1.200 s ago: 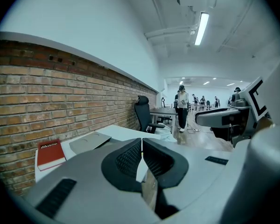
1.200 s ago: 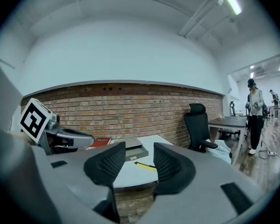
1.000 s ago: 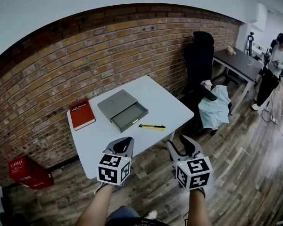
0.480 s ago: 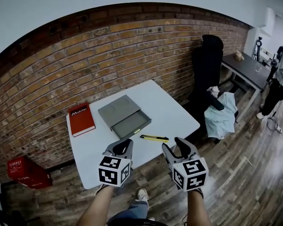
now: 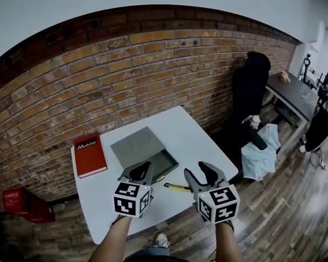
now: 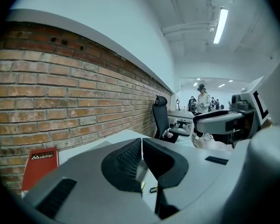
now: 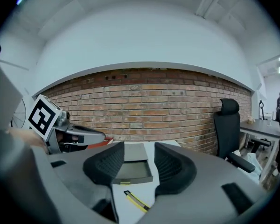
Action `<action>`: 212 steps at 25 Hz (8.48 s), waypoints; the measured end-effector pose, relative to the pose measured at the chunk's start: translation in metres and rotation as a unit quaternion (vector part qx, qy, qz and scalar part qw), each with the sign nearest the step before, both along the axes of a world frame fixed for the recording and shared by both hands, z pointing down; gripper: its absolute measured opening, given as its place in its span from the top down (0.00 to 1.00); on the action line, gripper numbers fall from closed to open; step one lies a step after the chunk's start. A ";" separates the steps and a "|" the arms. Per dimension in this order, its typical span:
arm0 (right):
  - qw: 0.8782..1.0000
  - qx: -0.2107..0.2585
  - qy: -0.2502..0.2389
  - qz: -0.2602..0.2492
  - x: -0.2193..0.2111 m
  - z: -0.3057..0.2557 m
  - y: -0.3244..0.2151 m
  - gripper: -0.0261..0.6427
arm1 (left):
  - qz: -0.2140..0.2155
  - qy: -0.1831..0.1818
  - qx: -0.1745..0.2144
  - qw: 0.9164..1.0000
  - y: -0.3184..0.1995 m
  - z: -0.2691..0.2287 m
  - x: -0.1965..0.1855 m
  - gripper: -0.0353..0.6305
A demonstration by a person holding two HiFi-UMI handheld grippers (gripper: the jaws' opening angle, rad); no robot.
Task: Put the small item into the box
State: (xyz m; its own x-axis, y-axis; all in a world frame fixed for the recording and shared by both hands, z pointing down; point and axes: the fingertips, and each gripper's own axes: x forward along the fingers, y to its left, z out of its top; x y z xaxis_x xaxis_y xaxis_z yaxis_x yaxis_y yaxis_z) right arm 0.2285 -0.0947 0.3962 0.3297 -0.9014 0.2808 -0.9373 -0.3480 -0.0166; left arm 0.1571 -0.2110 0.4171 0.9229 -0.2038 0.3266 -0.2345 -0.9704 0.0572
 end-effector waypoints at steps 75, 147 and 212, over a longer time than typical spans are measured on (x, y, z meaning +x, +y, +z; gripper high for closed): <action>0.863 -0.311 -0.017 -0.397 -0.013 0.250 -0.033 0.64 | -0.336 -0.034 -0.043 0.940 0.018 0.066 -0.085 0.91; 0.775 -0.316 0.160 -0.523 -0.041 0.202 -0.184 0.78 | -0.322 -0.031 -0.040 0.945 -0.115 0.050 -0.102 0.91; 0.946 -0.013 0.012 -0.323 0.025 -0.015 -0.087 0.91 | -0.334 -0.023 0.001 0.942 -0.016 0.013 -0.068 0.91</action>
